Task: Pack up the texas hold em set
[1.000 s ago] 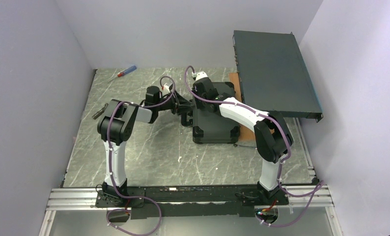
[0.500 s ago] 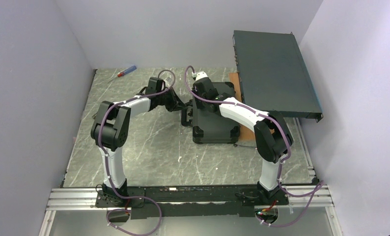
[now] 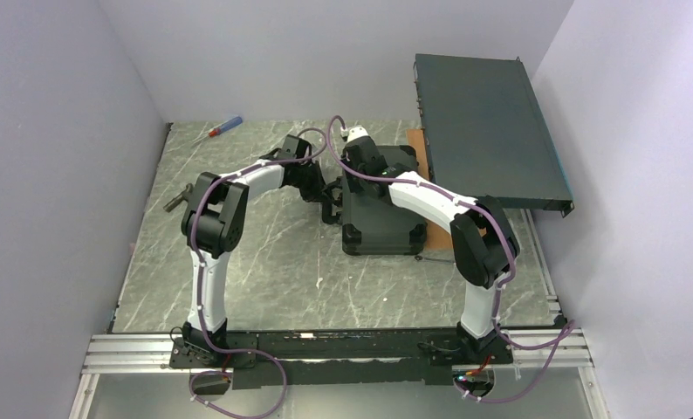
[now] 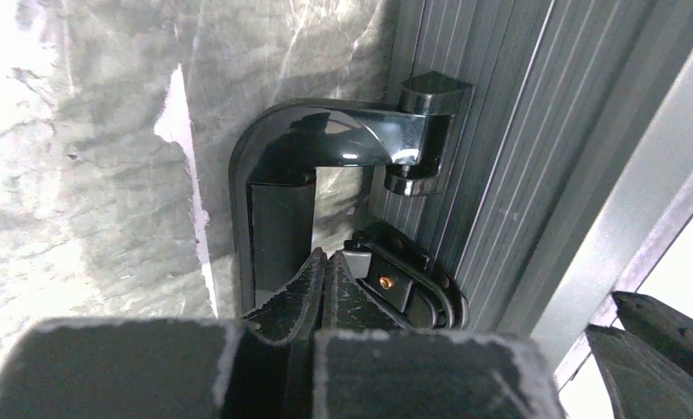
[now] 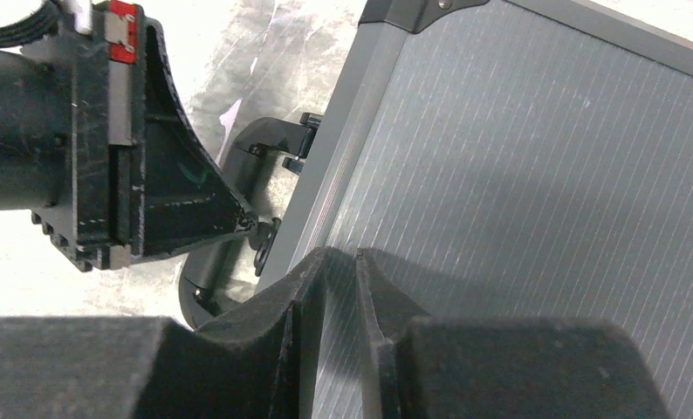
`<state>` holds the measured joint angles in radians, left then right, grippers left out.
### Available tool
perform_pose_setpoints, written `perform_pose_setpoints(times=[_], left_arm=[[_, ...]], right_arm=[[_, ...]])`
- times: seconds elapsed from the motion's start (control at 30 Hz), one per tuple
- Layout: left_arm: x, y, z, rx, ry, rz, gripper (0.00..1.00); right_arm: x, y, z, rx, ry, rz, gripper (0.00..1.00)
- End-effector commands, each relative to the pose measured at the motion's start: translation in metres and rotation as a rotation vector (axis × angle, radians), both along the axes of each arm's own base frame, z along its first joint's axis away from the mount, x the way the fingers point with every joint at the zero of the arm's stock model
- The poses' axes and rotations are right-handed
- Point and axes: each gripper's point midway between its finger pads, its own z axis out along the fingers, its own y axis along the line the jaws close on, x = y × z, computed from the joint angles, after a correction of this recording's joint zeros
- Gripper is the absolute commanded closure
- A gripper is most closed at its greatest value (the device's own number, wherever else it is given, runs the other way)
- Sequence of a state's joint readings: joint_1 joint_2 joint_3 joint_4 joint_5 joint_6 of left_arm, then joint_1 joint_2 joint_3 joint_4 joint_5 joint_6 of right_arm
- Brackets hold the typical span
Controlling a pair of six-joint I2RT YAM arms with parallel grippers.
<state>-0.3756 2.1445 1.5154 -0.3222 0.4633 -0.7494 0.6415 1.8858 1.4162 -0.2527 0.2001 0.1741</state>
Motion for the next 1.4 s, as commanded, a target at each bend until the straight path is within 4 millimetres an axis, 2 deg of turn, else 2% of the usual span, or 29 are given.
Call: perform_pose_setpoints(times=[0.0,0.3,0.83,0.9,1.1,1.27,1.37], left_arm=[[0.003,-0.004,-0.001,0.064,-0.017,-0.018,1.0],[0.0,-0.014,-0.014,0.093,0.02,-0.033,1.0],[-0.033,-0.034,-0.032,0.139,0.07,-0.091,1.0],[-0.034,-0.029,-0.034,0.191,0.039,-0.095,1.0],[-0.012,-0.004,-0.013,0.36,-0.082,-0.108,1.0],[0.01,0.0,0.019,0.397,-0.169,-0.107,1.0],[0.018,0.002,0.031,0.409,-0.194,-0.105,1.0]], right_arm=[[-0.06,-0.018,-0.093,-0.151,0.316,0.07,0.77],[-0.061,-0.018,-0.094,-0.152,0.318,0.071,0.78],[-0.062,-0.019,-0.094,-0.147,0.319,0.071,0.78],[-0.062,-0.019,-0.094,-0.146,0.318,0.069,0.78],[-0.063,-0.018,-0.093,-0.142,0.317,0.071,0.78],[-0.062,-0.018,-0.092,-0.144,0.317,0.07,0.78],[-0.062,-0.018,-0.092,-0.143,0.318,0.069,0.78]])
